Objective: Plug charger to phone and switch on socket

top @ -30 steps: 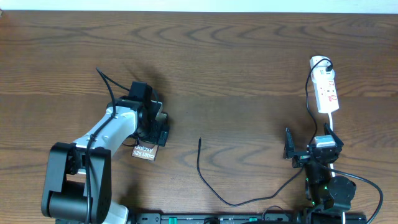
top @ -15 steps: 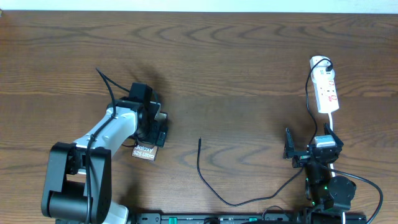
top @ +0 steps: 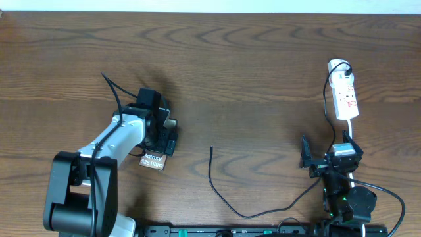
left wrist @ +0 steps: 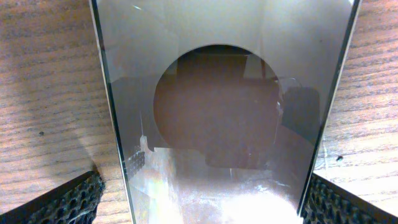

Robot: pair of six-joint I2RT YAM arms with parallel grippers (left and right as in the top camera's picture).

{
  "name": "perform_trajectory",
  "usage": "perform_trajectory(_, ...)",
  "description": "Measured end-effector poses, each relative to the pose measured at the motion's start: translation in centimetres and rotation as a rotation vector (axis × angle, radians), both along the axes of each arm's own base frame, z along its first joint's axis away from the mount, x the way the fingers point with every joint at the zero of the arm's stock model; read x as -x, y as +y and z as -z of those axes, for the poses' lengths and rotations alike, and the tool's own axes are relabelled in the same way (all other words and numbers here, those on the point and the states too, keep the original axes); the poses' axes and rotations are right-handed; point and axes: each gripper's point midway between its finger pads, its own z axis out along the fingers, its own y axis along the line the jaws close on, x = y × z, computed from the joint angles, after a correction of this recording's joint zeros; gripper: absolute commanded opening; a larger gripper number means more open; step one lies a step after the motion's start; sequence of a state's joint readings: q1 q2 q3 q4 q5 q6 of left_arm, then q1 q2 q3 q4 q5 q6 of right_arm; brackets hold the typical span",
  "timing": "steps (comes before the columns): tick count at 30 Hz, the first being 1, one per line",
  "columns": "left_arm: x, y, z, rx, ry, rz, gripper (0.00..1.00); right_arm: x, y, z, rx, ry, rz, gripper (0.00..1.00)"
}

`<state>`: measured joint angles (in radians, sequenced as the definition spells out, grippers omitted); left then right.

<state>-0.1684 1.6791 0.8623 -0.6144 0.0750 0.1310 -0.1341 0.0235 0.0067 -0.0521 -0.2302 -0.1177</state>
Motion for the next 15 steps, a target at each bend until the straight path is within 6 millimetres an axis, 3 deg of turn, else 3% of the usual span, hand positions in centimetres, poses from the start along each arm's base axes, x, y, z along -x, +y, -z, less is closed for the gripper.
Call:
perform_trajectory(11, 0.02, 0.00, 0.01, 0.002, -0.007, 0.000, 0.98, 0.00, 0.00, 0.00, 0.000, 0.000, 0.000, 0.99)
perform_trajectory(15, 0.02, 0.00, 0.01, 0.001, -0.007, 0.000, 0.89, 0.00, 0.00, 0.00, 0.000, 0.000, 0.000, 0.99)
